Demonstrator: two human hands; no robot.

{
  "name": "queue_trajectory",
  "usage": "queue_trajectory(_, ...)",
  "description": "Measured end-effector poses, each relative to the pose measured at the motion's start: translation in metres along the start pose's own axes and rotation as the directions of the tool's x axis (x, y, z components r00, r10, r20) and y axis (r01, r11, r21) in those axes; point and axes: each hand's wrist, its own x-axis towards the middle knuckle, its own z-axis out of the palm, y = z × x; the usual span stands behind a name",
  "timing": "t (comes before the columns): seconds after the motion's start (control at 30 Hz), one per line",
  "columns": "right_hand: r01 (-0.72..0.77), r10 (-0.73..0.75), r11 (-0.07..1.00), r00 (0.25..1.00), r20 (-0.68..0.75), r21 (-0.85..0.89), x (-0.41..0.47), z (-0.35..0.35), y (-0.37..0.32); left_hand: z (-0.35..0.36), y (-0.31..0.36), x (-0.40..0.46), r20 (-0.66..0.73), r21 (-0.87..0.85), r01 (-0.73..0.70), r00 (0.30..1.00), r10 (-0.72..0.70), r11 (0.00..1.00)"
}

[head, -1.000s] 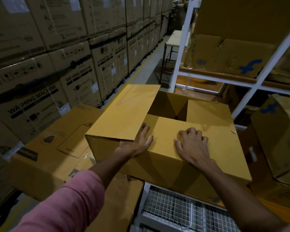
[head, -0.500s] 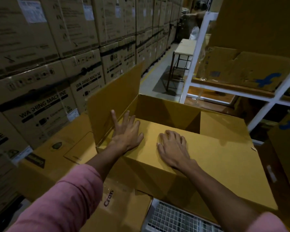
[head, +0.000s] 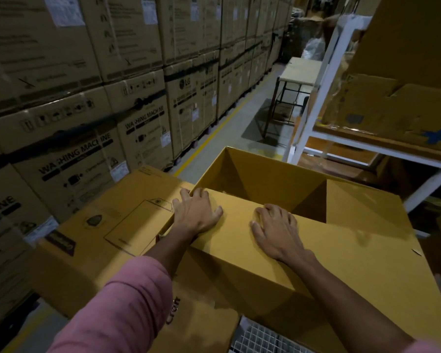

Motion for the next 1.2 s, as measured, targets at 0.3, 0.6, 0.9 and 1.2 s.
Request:
queue_trajectory(0.3, -0.183, 0.186, 0.982, 0.98, 0.067, -0.043, -0.015, -0.028, 0.058, 0.003, -0.002, -0.01, 0.018, 0.022, -0.073, 0.997, 0.072, 0.997)
queue_trajectory(0.6, -0.074, 0.061, 0.997, 0.95, -0.305, -0.033, -0.05, -0.14, 0.054, -0.049, 0.091, -0.043, -0.237, -0.018, -0.247, 0.942, 0.236, 0.969)
queue_trajectory(0.9, -0.054, 0.064, 0.997, 0.981, 0.182, -0.062, -0.114, -0.257, 0.037, -0.172, 0.185, -0.127, -0.245, 0.059, -0.257, 0.933, 0.264, 0.965)
queue_trajectory(1.2, -0.165, 0.019, 0.964, 0.826, 0.564, 0.21, -0.184, -0.193, 0.044, -0.123, 0.168, -0.193, 0.367, -0.004, -0.183, 0.914, 0.172, 0.983)
